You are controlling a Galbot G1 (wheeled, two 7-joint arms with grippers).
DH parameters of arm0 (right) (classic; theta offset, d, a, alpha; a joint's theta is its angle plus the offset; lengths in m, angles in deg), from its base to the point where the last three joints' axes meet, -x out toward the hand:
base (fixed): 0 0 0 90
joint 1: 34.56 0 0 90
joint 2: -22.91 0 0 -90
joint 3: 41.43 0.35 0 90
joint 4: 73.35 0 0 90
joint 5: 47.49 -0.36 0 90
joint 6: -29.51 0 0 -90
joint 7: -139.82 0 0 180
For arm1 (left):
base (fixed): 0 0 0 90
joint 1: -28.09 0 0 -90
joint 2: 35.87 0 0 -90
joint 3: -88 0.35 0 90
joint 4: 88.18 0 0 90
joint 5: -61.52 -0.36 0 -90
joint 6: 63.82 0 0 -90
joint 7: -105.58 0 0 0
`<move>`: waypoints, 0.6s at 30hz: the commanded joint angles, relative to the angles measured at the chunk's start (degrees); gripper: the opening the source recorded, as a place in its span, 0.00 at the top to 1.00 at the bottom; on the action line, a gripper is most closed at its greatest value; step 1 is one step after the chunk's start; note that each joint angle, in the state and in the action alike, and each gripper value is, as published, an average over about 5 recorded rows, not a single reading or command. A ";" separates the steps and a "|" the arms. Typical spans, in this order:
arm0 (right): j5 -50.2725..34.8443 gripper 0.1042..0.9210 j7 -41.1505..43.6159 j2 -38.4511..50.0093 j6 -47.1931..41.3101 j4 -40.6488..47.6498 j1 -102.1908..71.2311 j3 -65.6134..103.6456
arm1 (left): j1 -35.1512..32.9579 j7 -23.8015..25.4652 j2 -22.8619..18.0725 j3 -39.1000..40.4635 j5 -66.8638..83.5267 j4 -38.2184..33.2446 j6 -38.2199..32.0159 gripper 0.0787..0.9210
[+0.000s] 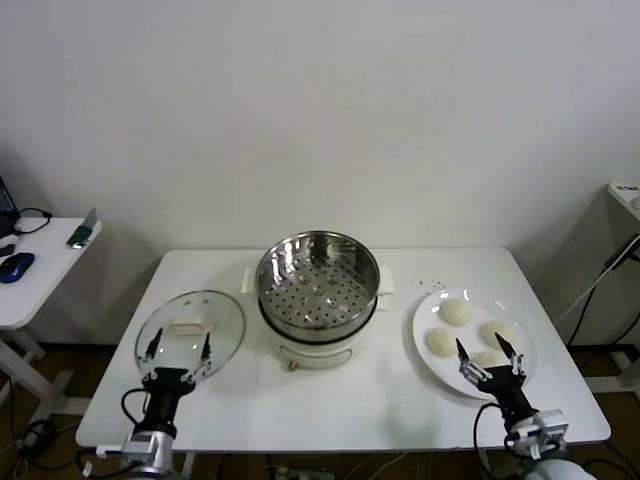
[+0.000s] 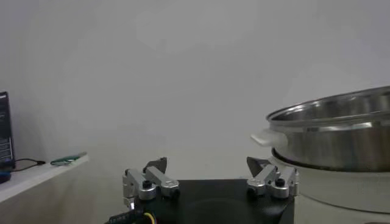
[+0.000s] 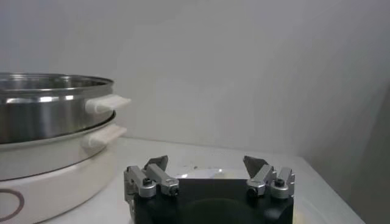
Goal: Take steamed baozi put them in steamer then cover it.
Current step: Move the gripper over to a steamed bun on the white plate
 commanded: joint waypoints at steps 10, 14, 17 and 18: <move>8.14 0.12 25.18 31.96 -8.71 12.73 14.29 -5.95 | -0.69 -2.29 0.77 2.24 -1.88 -1.39 2.67 0.12; 12.92 0.12 34.92 38.01 -8.11 20.94 25.07 -13.39 | -0.43 -2.66 0.81 2.72 -1.95 -1.23 2.28 0.12; 16.06 0.12 40.86 40.28 -7.64 26.10 35.31 -22.24 | -0.43 -2.75 0.99 2.91 -2.05 -1.16 2.12 0.12; 17.06 0.12 42.68 40.83 -7.44 27.40 39.04 -25.49 | -0.47 -2.78 1.07 2.96 -2.07 -1.17 2.10 0.12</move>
